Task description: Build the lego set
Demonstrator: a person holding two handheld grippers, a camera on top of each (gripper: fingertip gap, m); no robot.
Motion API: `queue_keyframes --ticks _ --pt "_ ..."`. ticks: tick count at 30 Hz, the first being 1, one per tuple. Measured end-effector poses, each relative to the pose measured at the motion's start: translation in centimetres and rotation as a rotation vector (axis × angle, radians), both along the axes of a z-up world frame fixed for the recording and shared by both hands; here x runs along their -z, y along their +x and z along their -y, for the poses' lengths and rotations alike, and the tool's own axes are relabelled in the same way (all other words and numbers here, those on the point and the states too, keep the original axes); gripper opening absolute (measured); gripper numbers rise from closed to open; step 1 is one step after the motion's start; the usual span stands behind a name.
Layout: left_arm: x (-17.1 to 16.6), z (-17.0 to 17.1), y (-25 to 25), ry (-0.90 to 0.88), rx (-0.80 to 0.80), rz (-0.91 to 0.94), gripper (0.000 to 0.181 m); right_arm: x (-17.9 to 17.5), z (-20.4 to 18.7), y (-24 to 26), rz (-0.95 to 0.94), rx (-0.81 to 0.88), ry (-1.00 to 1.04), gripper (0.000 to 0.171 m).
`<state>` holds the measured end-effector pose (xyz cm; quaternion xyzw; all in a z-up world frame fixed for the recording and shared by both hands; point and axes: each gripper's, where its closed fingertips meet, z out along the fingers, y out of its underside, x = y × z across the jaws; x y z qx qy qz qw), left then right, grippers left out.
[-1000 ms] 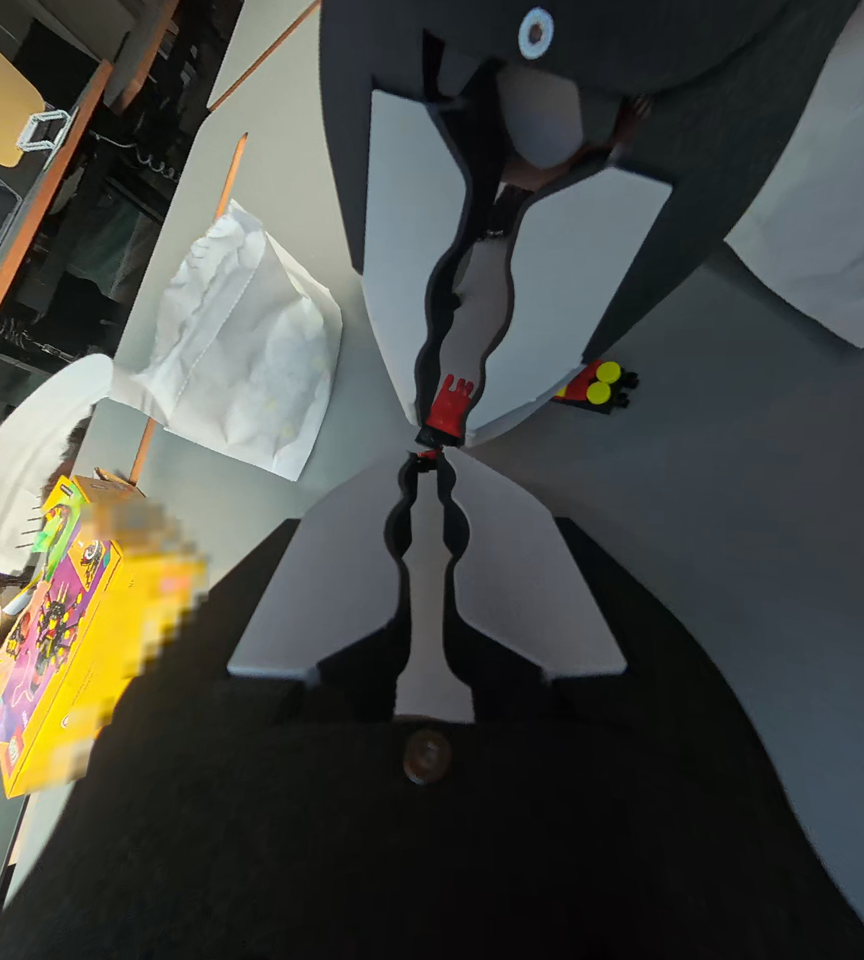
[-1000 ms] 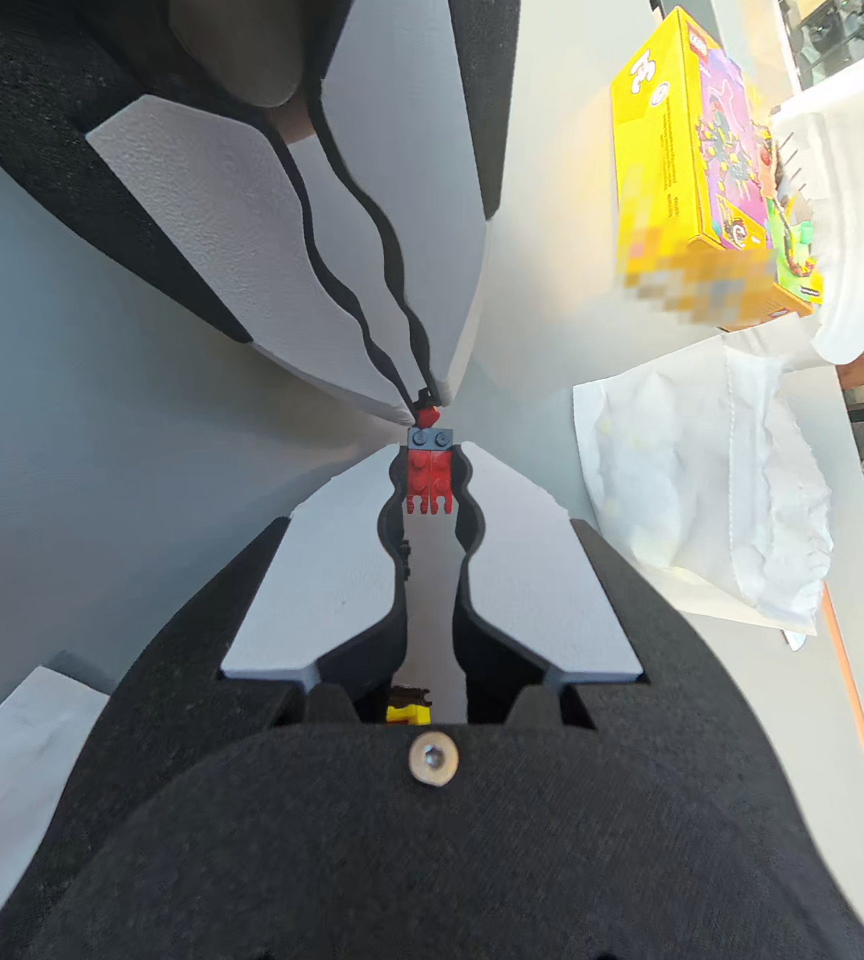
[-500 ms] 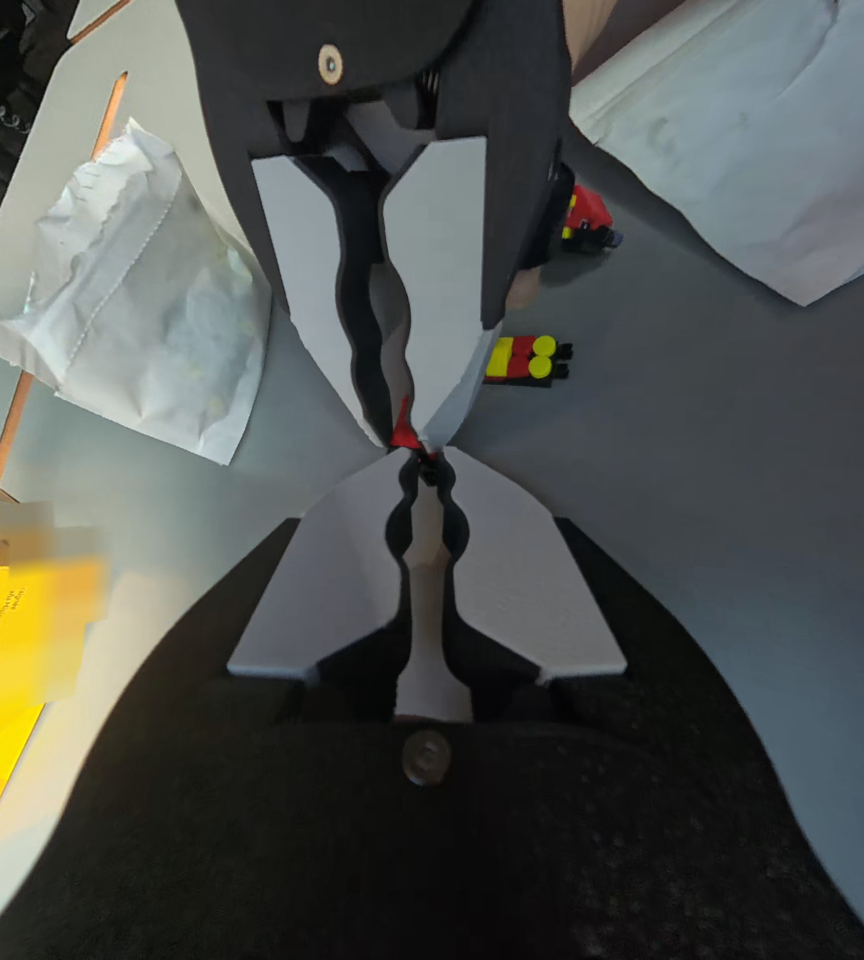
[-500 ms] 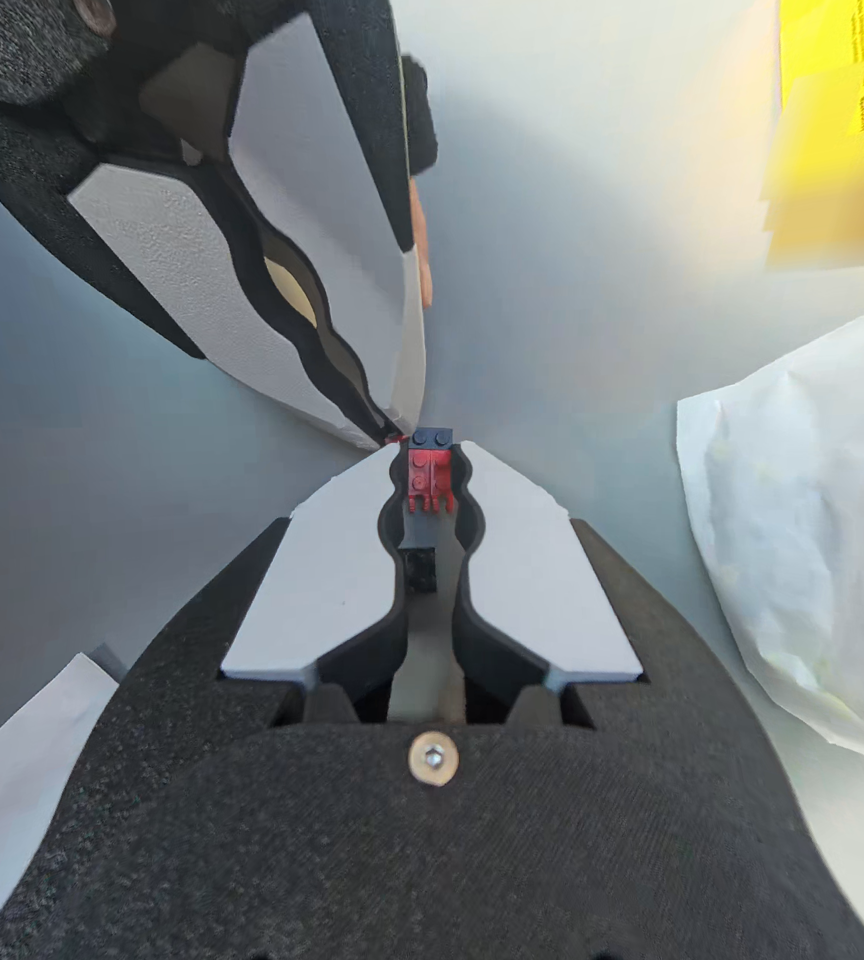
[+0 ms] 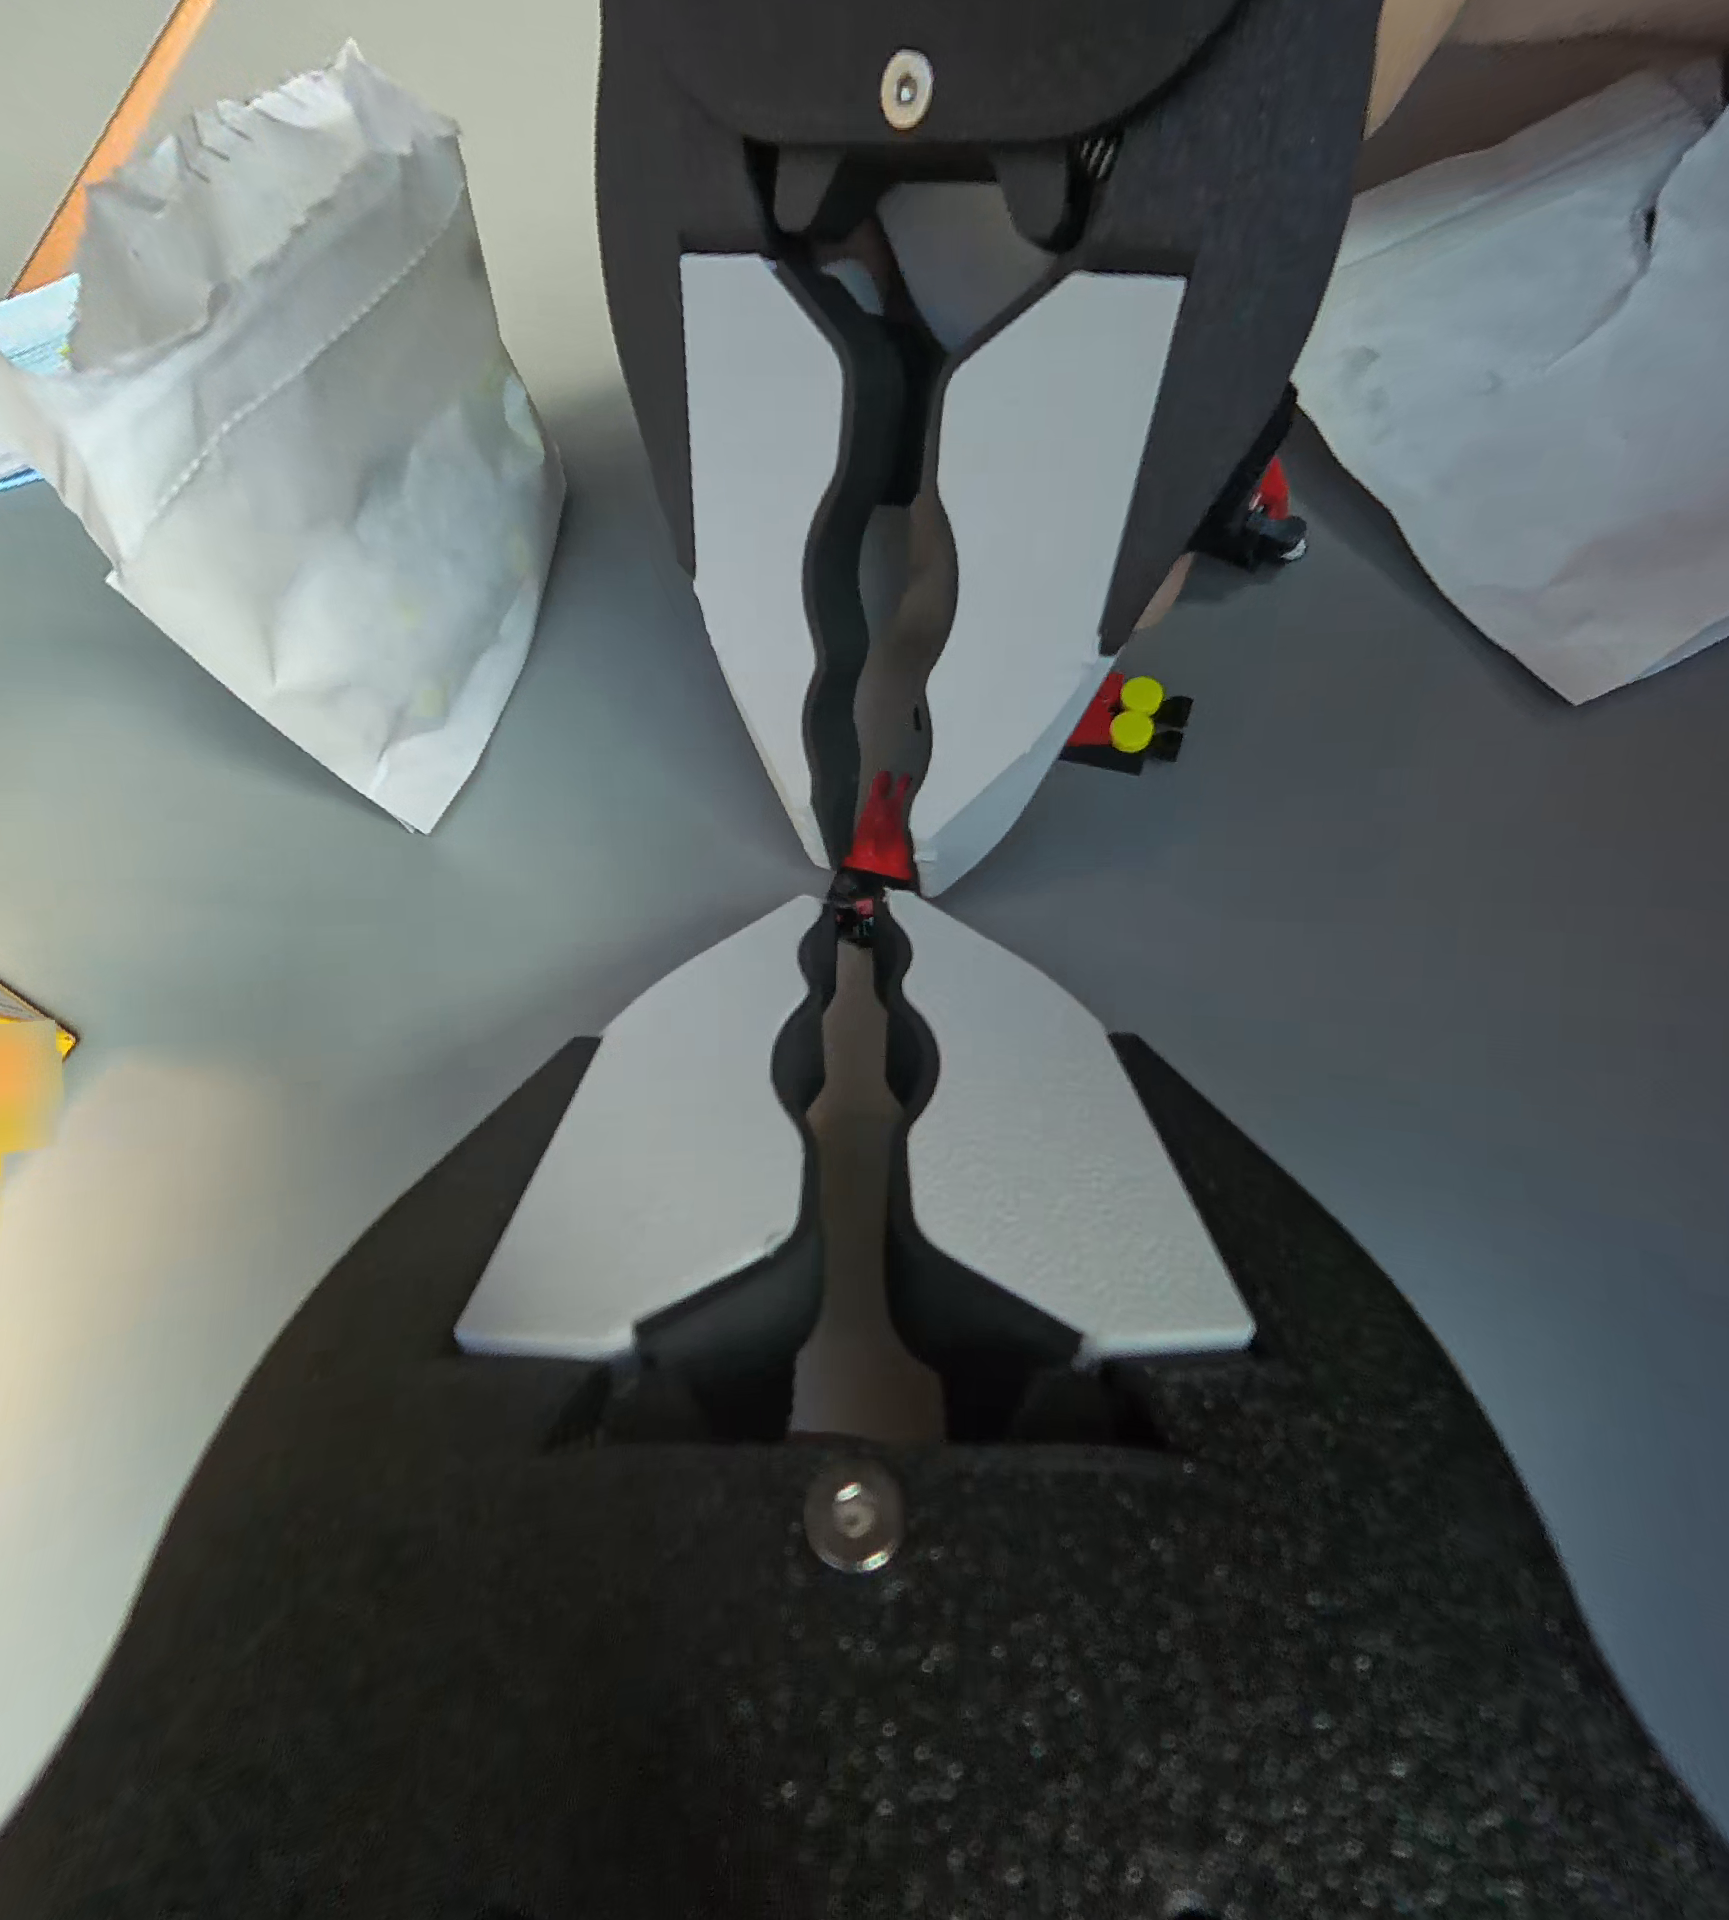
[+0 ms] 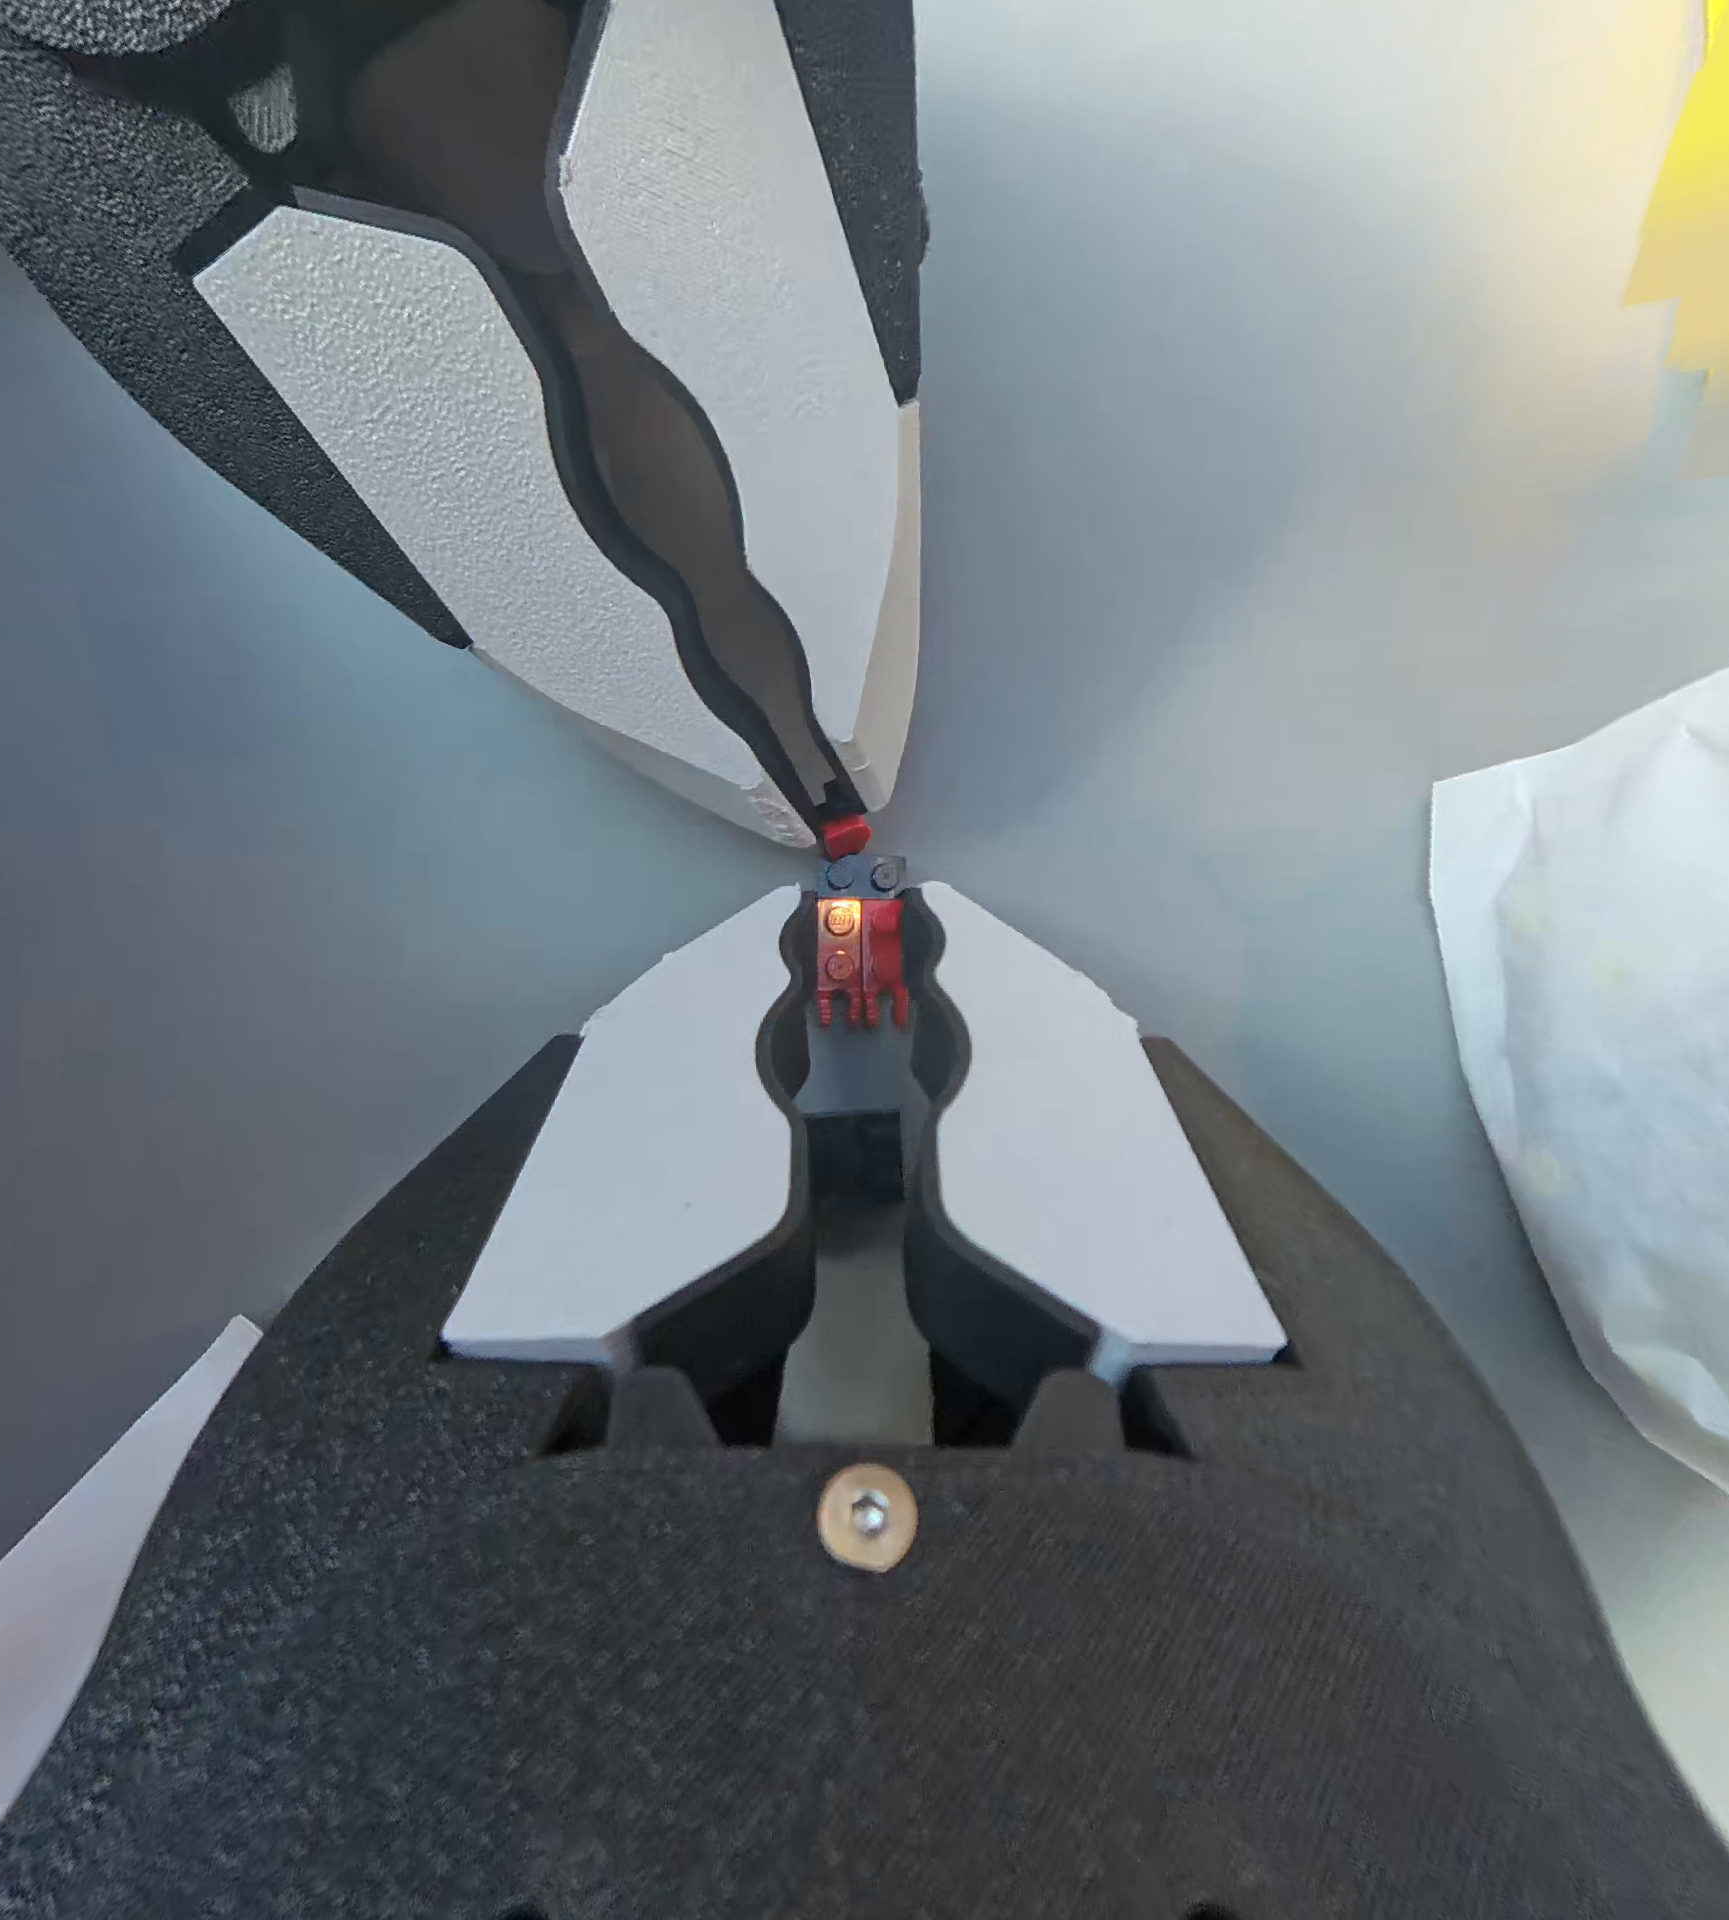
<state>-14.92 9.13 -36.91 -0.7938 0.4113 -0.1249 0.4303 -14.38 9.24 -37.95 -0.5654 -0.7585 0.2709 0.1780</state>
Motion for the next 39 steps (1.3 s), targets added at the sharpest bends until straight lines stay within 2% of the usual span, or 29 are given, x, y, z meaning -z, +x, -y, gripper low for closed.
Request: queue_keyframes --ticks 10,13,20,23,25,29,39 --pt "0.0 -0.1 0.0 -0.023 0.002 0.013 0.006 -0.2 0.7 0.1 0.001 0.002 -0.186 0.015" --pt "0.1 -0.1 0.1 -0.022 0.001 0.009 0.006 -0.2 0.5 -0.1 -0.007 0.017 -0.17 0.015" --pt "0.0 -0.2 -0.4 -0.026 -0.011 0.006 0.006 -0.7 0.1 -0.5 -0.073 0.067 -0.24 0.014" --pt "0.1 -0.2 -0.1 -0.017 -0.003 -0.001 0.006 -2.1 -0.8 -0.9 -0.131 0.102 -0.292 0.014" --pt "0.1 -0.3 -0.1 -0.014 -0.005 -0.014 0.006 -1.0 -1.2 -0.5 -0.087 0.094 -0.197 0.014" --pt "0.0 -0.2 -0.2 -0.023 -0.006 0.003 0.006 -0.2 -0.2 1.1 -0.013 0.035 -0.135 0.014" --pt "0.1 0.2 -0.6 -0.057 0.008 0.034 0.006 -0.2 0.2 -0.8 -0.083 -0.07 0.031 0.016"
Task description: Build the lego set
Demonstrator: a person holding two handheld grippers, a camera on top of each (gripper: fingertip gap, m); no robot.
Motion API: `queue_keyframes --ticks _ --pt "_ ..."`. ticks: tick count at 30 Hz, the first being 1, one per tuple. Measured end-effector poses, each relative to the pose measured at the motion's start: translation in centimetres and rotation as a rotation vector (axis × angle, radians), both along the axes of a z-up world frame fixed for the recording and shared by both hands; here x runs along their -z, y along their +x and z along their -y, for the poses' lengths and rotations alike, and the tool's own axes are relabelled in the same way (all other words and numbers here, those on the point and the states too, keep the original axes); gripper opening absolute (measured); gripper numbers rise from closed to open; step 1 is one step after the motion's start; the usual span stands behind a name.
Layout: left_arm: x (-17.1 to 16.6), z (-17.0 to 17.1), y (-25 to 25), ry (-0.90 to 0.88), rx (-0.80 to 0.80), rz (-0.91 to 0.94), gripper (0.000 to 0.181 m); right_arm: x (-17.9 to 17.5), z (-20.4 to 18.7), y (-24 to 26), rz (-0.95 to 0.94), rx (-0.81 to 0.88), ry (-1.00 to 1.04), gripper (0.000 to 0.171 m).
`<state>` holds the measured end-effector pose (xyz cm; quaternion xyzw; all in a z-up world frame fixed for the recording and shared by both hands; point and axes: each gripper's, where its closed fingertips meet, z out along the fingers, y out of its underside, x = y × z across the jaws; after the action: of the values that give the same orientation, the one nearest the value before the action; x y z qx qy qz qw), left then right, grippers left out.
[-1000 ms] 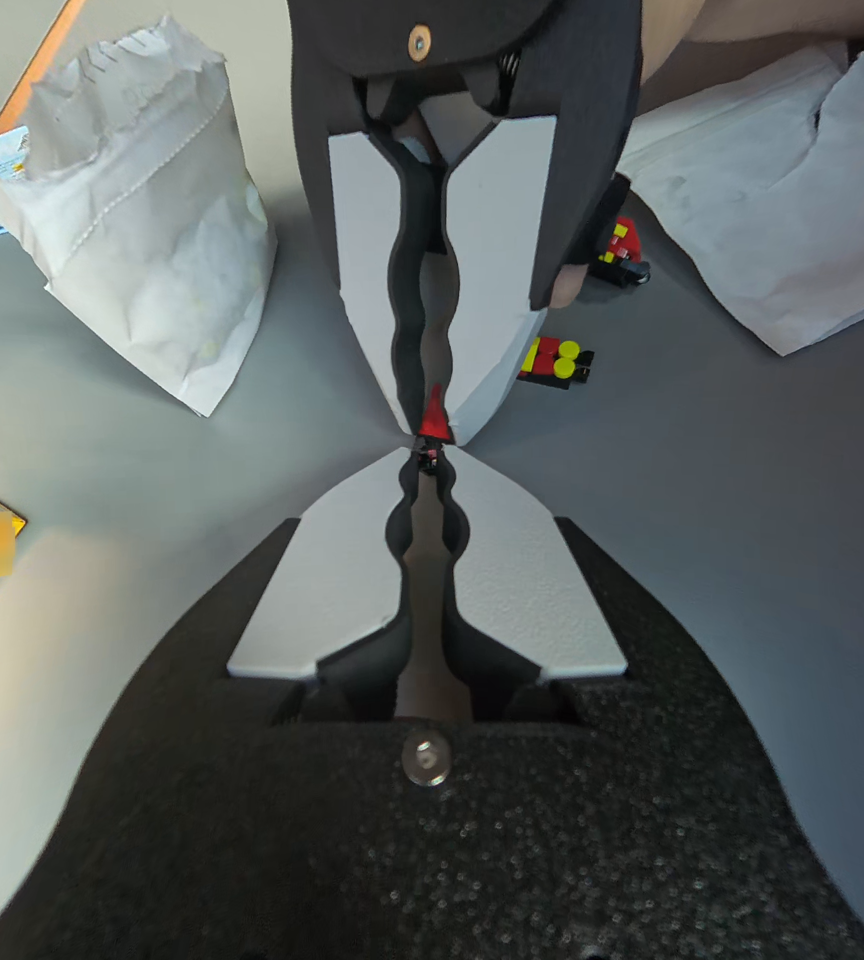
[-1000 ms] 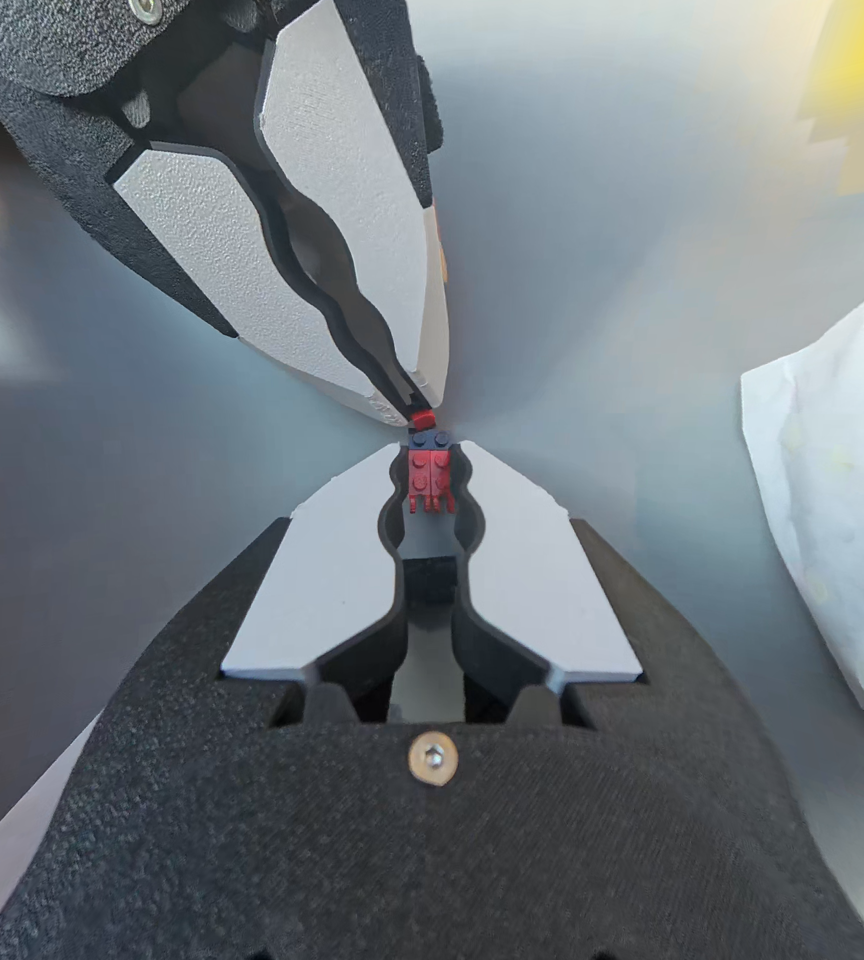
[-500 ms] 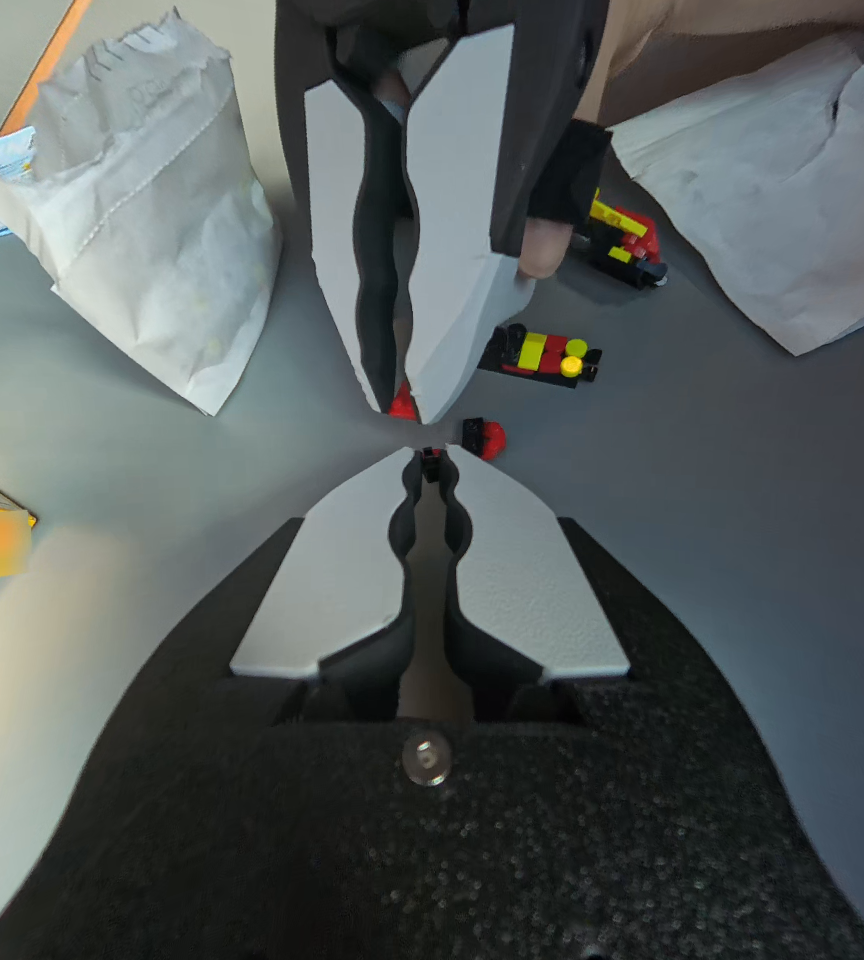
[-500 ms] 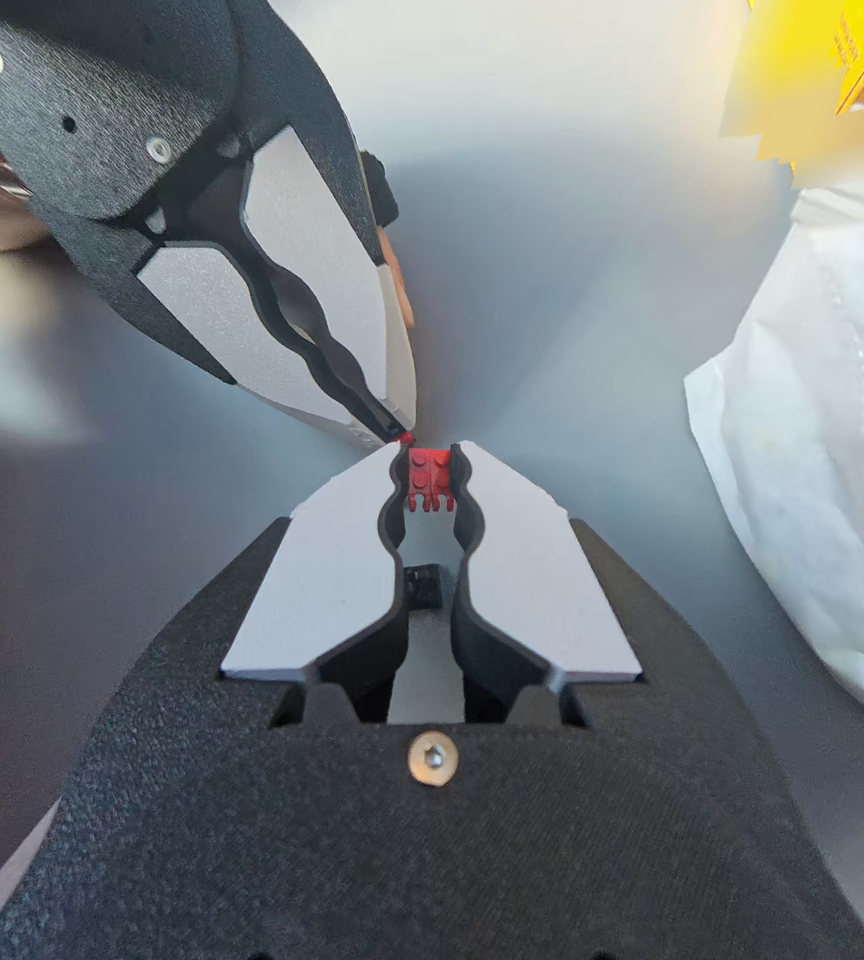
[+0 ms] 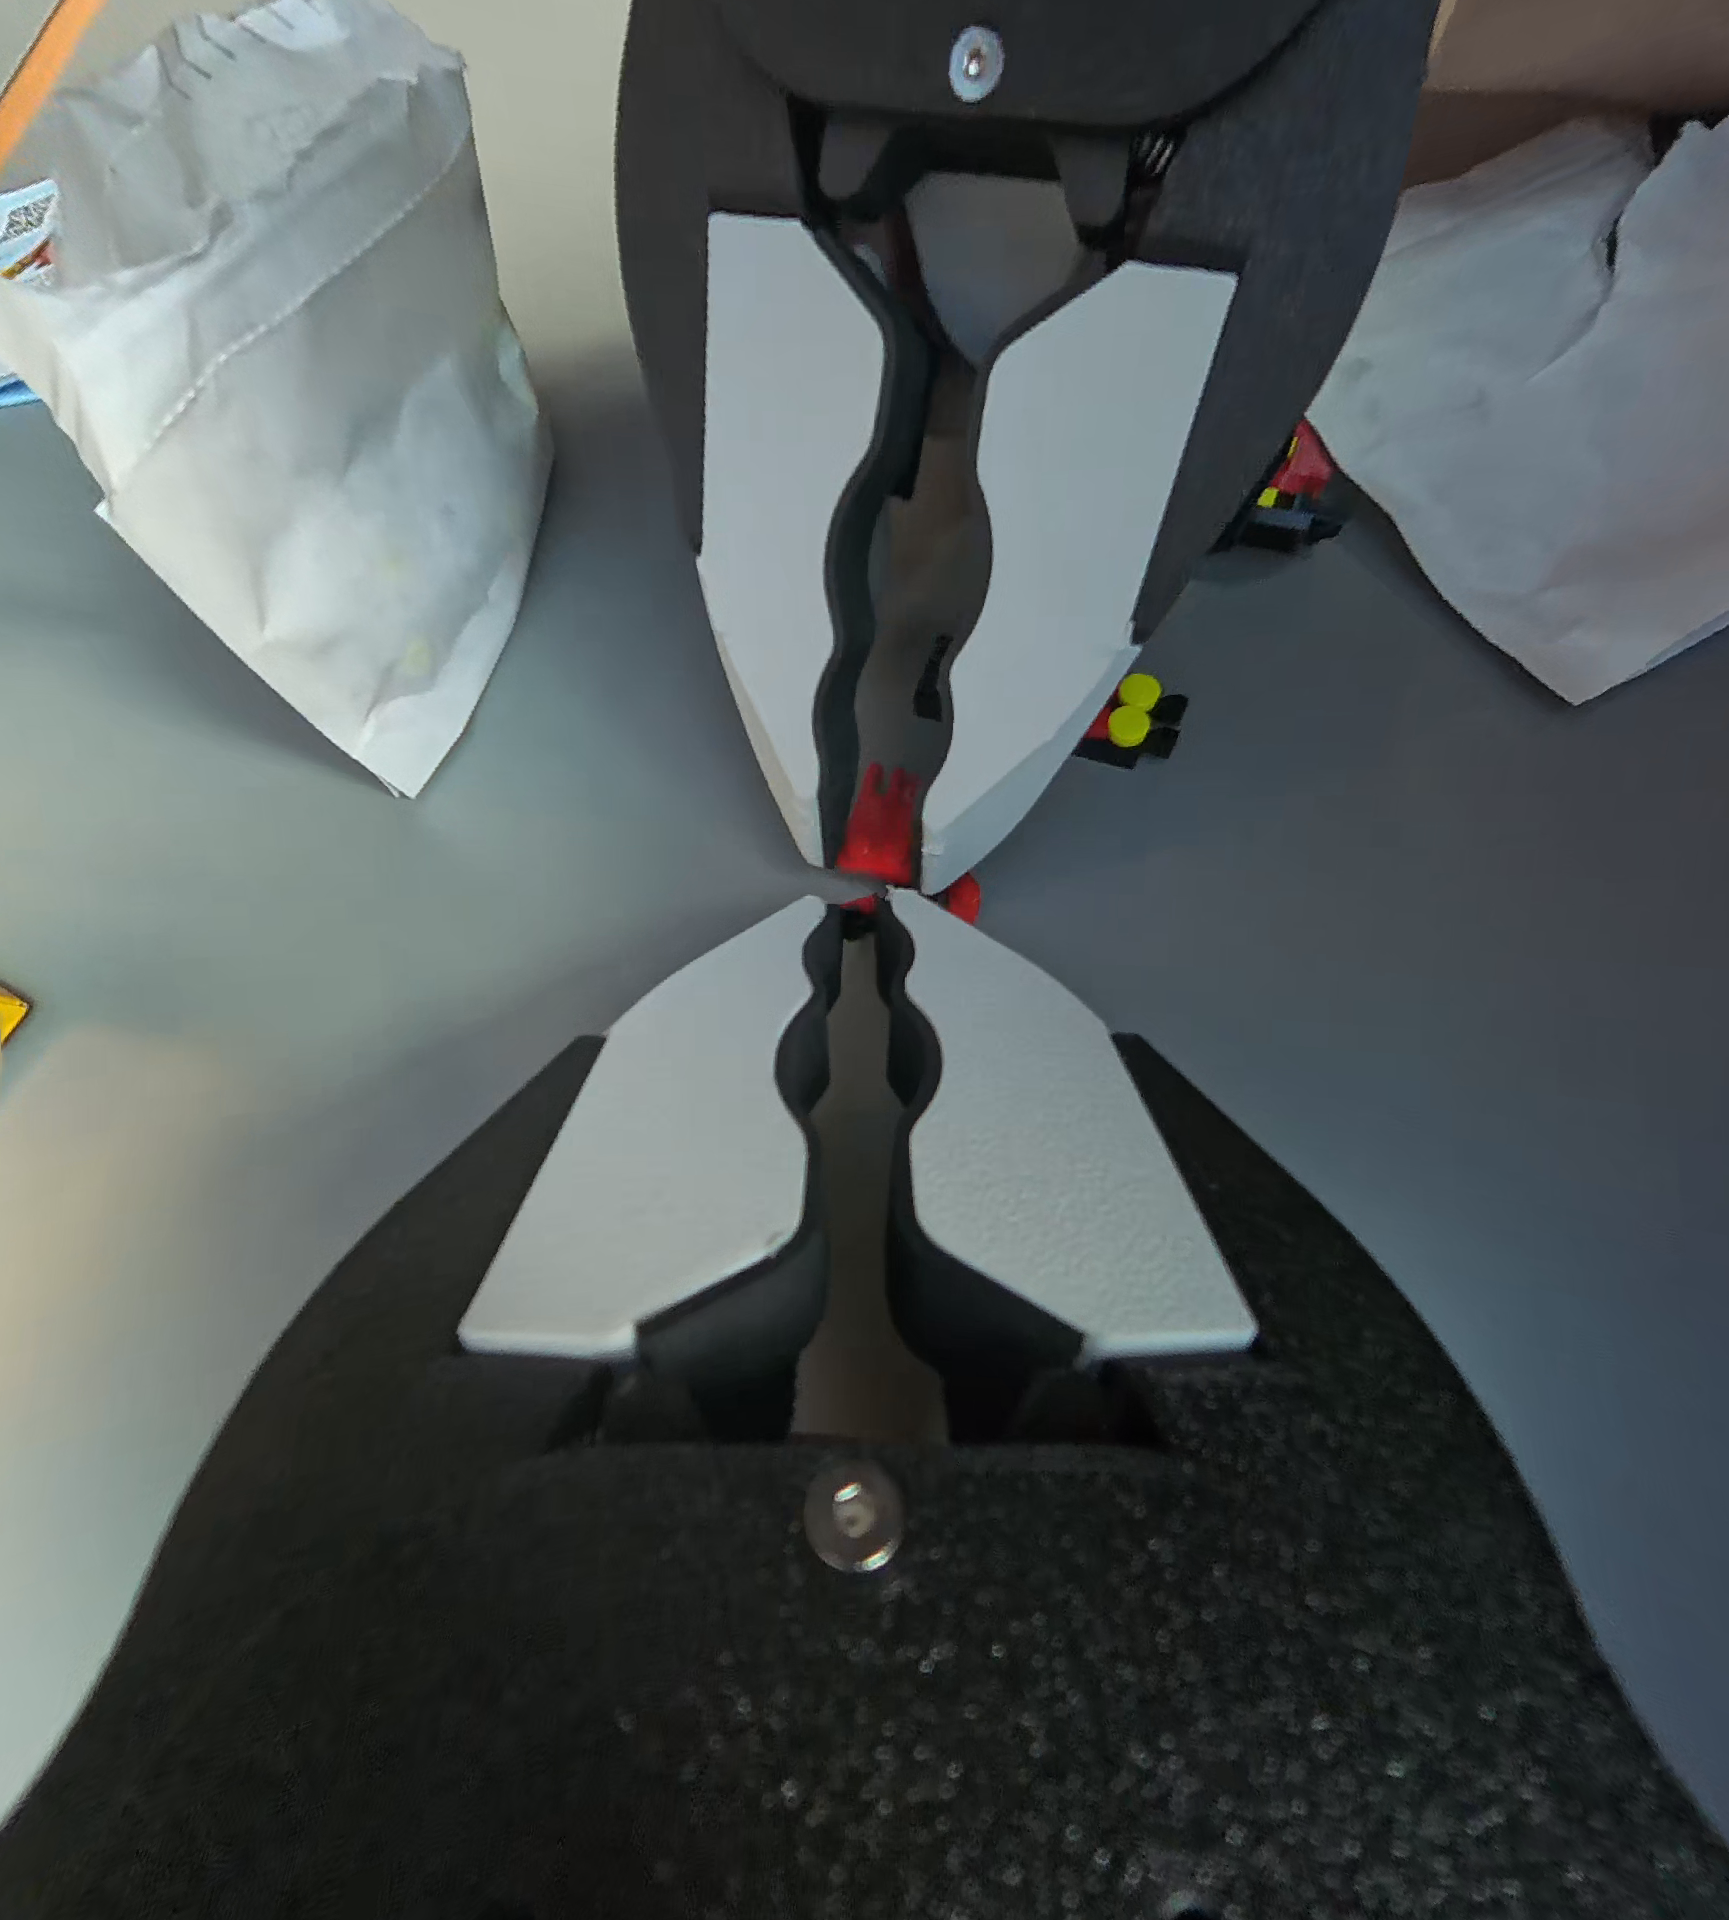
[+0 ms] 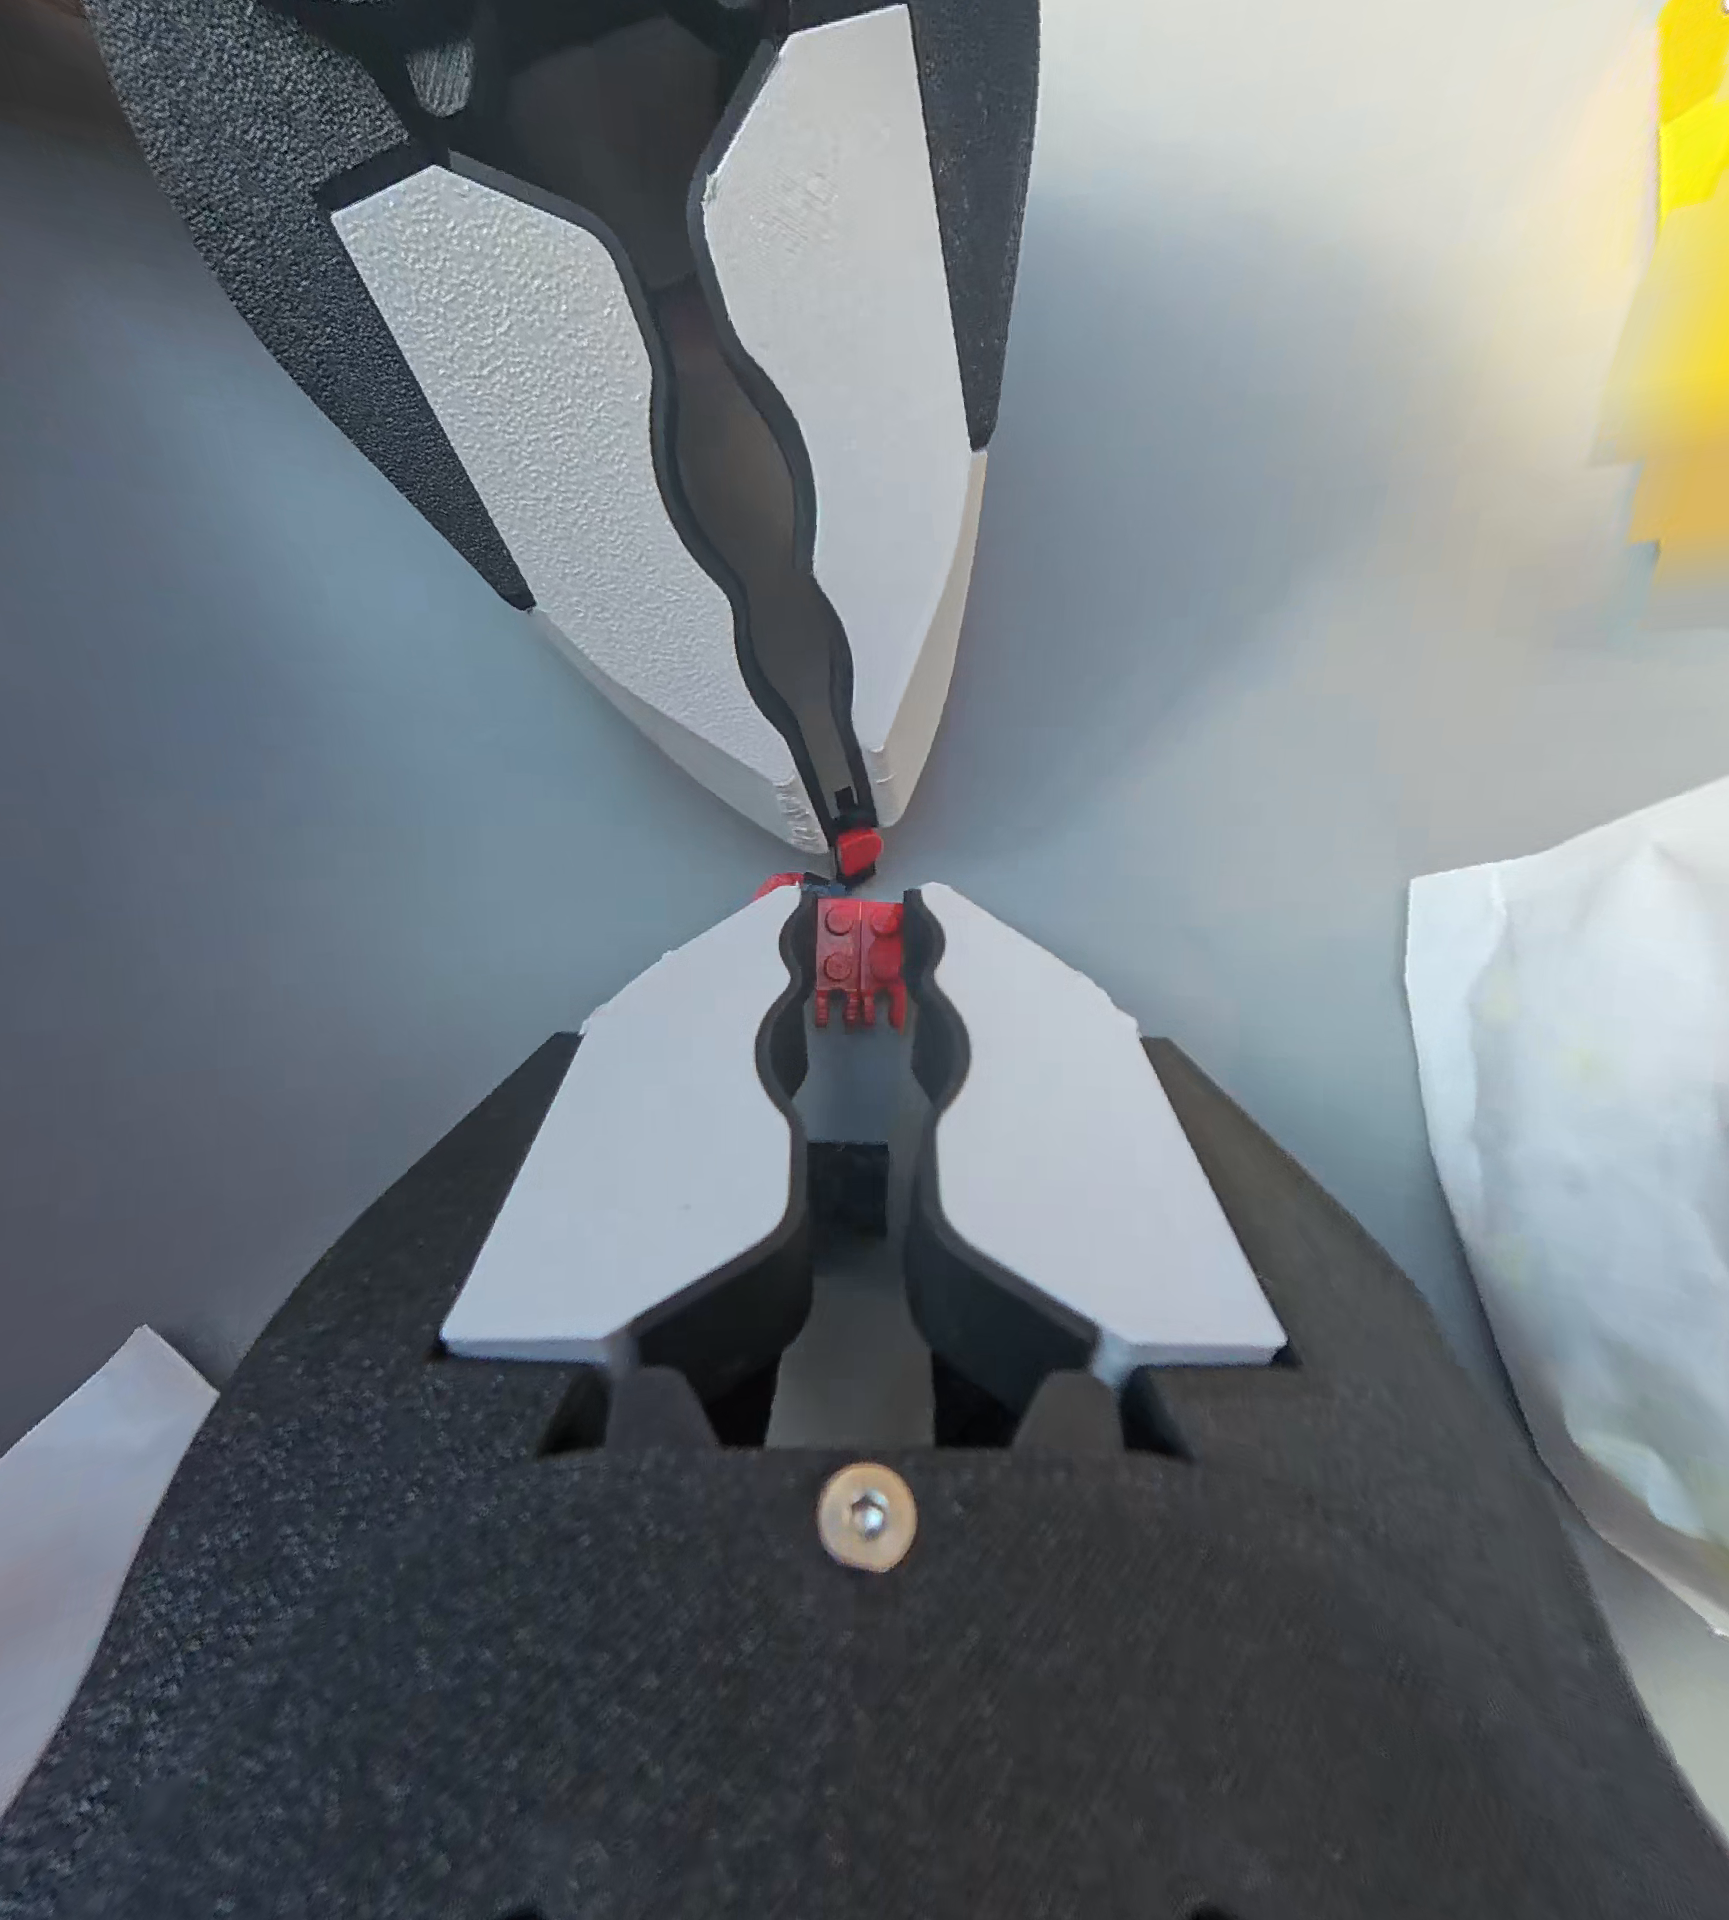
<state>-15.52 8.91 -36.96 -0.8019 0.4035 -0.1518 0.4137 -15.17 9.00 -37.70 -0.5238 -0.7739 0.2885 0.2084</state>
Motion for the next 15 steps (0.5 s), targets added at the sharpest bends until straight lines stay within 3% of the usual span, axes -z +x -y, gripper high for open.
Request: queue_keyframes --ticks 5,7,10,15 --pt "0.0 -0.1 0.0 -0.021 -0.001 0.019 0.006 -0.9 -2.4 -0.4 -0.073 0.047 0.211 0.015" --pt "0.0 -0.3 0.0 -0.033 -0.004 0.027 0.006 -1.3 -2.2 -0.9 -0.13 0.039 0.151 0.015" --pt "0.0 -0.5 -0.2 -0.047 -0.01 0.035 0.006 0.2 -1.6 0.0 -0.034 -0.002 0.083 0.016" --pt "0.0 -0.6 -0.3 -0.111 -0.026 0.087 0.006 -0.8 -0.8 -0.8 -0.118 -0.062 0.198 0.015"
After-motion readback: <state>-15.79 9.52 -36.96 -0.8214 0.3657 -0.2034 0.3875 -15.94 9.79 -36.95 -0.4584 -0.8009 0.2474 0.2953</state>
